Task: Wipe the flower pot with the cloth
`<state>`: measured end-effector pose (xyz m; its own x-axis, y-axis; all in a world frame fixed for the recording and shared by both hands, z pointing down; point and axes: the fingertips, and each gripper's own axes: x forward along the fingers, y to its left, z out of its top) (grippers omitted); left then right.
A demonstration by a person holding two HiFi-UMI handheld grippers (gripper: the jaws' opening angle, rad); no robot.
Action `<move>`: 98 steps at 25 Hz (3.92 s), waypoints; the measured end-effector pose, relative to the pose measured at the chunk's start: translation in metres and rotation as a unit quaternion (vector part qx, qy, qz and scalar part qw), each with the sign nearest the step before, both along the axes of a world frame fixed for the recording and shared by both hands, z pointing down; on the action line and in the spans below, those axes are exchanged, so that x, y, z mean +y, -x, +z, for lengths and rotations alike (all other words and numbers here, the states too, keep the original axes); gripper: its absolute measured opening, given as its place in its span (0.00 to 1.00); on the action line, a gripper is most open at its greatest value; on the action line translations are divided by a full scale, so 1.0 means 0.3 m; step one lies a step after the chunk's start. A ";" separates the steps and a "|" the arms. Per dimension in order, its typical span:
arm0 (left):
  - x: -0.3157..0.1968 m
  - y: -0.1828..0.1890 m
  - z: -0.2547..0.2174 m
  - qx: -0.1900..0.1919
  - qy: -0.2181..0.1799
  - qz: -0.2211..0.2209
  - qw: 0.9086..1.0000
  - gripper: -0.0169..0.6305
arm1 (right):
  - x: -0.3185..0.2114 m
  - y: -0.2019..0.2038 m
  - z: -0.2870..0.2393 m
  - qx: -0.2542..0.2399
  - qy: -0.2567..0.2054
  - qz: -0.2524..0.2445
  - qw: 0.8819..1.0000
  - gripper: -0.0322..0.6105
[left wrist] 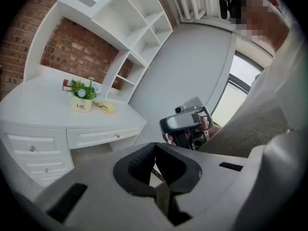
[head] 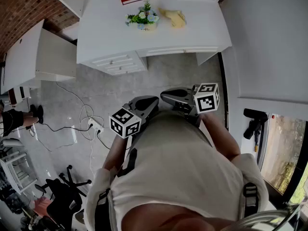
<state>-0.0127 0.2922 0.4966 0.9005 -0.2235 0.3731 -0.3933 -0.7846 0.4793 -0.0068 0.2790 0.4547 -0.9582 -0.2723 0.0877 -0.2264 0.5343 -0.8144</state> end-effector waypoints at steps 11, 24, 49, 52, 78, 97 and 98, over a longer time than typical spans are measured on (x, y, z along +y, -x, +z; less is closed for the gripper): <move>0.025 -0.146 -0.022 -0.039 -0.018 0.016 0.999 0.06 | -0.005 -0.148 -0.014 -0.019 0.006 0.003 1.000 0.07; 0.084 -0.369 -0.004 -0.062 0.003 0.030 0.998 0.06 | 0.064 -0.326 -0.024 -0.029 -0.025 -0.046 0.998 0.07; -0.272 -0.350 -0.075 0.039 -0.014 0.062 0.997 0.06 | -0.236 -0.312 -0.015 0.025 -0.029 0.014 0.999 0.07; -0.343 -0.280 -0.064 0.041 -0.007 0.057 0.997 0.06 | -0.307 -0.241 -0.003 0.031 -0.020 0.015 0.999 0.07; -0.773 -0.033 0.015 0.036 0.019 -0.050 0.998 0.06 | -0.902 -0.254 0.149 0.172 -0.003 0.059 0.983 0.07; -0.937 -0.158 0.038 -0.033 0.046 -0.124 0.991 0.06 | -1.390 -0.690 0.572 0.455 -0.080 0.052 0.886 0.54; -0.941 -0.161 0.042 -0.038 0.044 -0.127 0.990 0.06 | -1.394 -0.693 0.604 0.462 -0.080 0.042 0.882 0.54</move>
